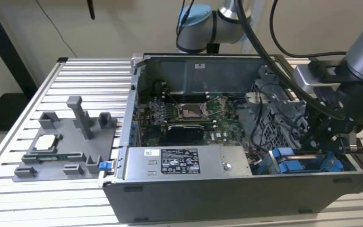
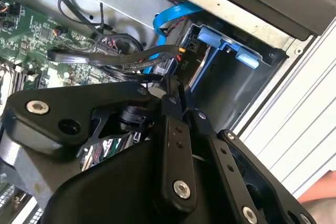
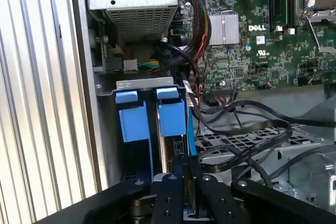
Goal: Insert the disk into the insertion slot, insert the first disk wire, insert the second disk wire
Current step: 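Insert the second disk wire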
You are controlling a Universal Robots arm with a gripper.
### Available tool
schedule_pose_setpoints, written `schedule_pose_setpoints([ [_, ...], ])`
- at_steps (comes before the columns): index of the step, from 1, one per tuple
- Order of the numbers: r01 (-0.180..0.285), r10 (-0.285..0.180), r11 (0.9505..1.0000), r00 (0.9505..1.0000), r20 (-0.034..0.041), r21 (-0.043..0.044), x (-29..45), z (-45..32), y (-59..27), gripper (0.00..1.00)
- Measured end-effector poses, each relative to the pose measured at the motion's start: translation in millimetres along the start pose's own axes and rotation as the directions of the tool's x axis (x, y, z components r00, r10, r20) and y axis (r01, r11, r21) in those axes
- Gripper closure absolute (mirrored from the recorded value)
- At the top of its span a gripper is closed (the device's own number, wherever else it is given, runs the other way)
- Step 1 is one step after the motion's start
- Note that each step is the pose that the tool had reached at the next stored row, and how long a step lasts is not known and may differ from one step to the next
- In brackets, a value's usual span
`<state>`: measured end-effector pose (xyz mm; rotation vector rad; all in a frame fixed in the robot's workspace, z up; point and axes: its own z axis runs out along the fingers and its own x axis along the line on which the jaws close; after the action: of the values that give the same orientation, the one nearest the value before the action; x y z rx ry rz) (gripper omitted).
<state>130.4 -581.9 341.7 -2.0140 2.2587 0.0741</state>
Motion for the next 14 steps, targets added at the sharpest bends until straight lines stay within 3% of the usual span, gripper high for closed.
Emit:
schedule_pose_setpoints([
  [13,0.000,0.000,1.0000,1.0000,0.0003,-0.0002,0.6,5.1,0.2,1.00],
  [14,0.000,0.000,1.0000,1.0000,0.0010,-0.0002,0.7,5.2,0.2,0.00],
])
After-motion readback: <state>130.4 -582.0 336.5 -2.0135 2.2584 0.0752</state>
